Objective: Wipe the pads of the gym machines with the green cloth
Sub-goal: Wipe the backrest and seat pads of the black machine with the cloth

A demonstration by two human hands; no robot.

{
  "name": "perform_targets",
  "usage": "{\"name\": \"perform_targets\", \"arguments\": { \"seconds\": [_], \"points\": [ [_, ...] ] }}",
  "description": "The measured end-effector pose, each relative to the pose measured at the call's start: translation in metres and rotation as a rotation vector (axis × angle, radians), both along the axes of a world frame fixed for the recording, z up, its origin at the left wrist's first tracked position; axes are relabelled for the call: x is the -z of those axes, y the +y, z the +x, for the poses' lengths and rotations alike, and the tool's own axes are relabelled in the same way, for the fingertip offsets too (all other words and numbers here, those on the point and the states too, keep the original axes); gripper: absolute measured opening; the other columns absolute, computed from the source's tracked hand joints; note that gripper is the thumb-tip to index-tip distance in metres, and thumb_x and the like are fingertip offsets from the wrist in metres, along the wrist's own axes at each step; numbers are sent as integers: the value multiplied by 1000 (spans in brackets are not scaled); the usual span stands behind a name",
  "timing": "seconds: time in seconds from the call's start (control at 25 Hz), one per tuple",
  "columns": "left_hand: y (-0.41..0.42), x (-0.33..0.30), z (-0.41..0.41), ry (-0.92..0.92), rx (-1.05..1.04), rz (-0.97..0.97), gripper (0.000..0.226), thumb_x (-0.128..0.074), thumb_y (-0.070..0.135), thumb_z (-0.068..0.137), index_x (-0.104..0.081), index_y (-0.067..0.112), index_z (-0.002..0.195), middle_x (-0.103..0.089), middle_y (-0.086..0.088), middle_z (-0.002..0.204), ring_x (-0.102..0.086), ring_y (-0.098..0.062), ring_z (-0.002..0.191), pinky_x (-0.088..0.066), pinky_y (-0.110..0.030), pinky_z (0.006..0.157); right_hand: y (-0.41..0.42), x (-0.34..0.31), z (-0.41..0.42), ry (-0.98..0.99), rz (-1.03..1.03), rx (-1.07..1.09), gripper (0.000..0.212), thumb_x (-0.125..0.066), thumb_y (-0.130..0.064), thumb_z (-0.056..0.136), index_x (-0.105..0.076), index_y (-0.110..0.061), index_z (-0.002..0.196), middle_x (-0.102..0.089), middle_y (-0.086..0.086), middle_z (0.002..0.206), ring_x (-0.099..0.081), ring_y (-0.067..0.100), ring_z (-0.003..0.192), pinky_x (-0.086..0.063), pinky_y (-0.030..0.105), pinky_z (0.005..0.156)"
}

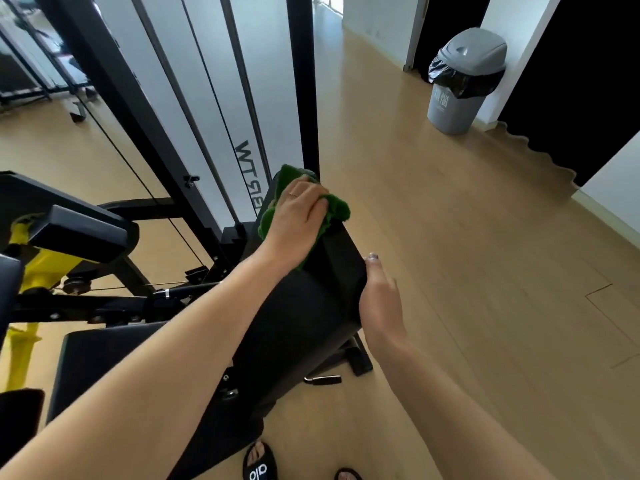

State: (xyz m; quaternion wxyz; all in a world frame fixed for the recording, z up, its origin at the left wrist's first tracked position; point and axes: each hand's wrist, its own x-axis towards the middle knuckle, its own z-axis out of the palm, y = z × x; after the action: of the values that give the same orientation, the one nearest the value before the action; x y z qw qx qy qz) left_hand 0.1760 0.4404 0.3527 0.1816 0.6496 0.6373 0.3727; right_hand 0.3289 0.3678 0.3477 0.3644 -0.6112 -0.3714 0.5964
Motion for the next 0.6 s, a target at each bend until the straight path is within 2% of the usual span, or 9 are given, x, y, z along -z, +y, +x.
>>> {"name": "perform_targets", "arguments": {
  "seconds": [0.08,0.12,0.24,0.36,0.44,0.52,0.56,0.6],
  "points": [
    [-50,0,22,13,95,44,24,-48,16,102,-70,10,111,-64,0,125,-40,-14,137,-13,-18,120,-2,9,7,250,-89,-48,59,-26,-54,105,-71,-15,111,-73,10,110,-67,21,105,-49,33,92],
    [-78,2,35,30,135,68,24,-49,18,101,-70,12,109,-65,3,124,-39,-12,139,-10,-15,119,-4,10,12,385,-126,-50,64,-24,-56,104,-69,-14,118,-72,13,117,-66,25,112,-49,38,98],
    [-114,9,50,84,218,134,25,-46,24,102,-69,18,107,-63,9,125,-36,-10,142,-15,-32,123,-2,13,24,620,-178,-133,74,-18,-62,102,-64,-10,129,-68,19,124,-64,29,120,-46,44,104],
    [-79,10,27,152,243,145,32,-40,29,104,-68,17,114,-63,7,128,-40,-10,140,-18,-34,122,3,15,21,578,-129,-123,68,-18,-55,104,-63,-11,130,-70,14,123,-64,26,120,-45,40,105],
    [-35,11,8,138,164,98,39,-37,32,103,-68,13,117,-65,2,127,-45,-15,135,-24,-37,122,5,19,15,481,-114,-122,67,-20,-57,104,-64,-14,129,-70,9,124,-62,24,121,-42,38,108],
    [-5,6,0,62,43,21,38,-40,30,101,-69,8,113,-65,-3,121,-50,-20,126,-33,-42,116,7,20,9,323,-109,-85,61,-27,-60,101,-67,-18,119,-69,7,124,-62,22,118,-42,38,108],
    [-4,5,3,27,-2,2,35,-42,26,101,-69,7,111,-65,-4,119,-50,-21,125,-34,-38,114,8,20,7,245,-105,-56,55,-29,-60,101,-67,-22,111,-69,6,122,-61,21,116,-42,38,108],
    [-15,4,10,5,-16,-2,30,-45,22,101,-70,7,110,-64,-4,119,-49,-21,127,-30,-28,115,6,20,7,199,-105,-41,51,-30,-60,101,-66,-25,104,-68,6,121,-61,22,115,-43,40,108]
  ]
}}
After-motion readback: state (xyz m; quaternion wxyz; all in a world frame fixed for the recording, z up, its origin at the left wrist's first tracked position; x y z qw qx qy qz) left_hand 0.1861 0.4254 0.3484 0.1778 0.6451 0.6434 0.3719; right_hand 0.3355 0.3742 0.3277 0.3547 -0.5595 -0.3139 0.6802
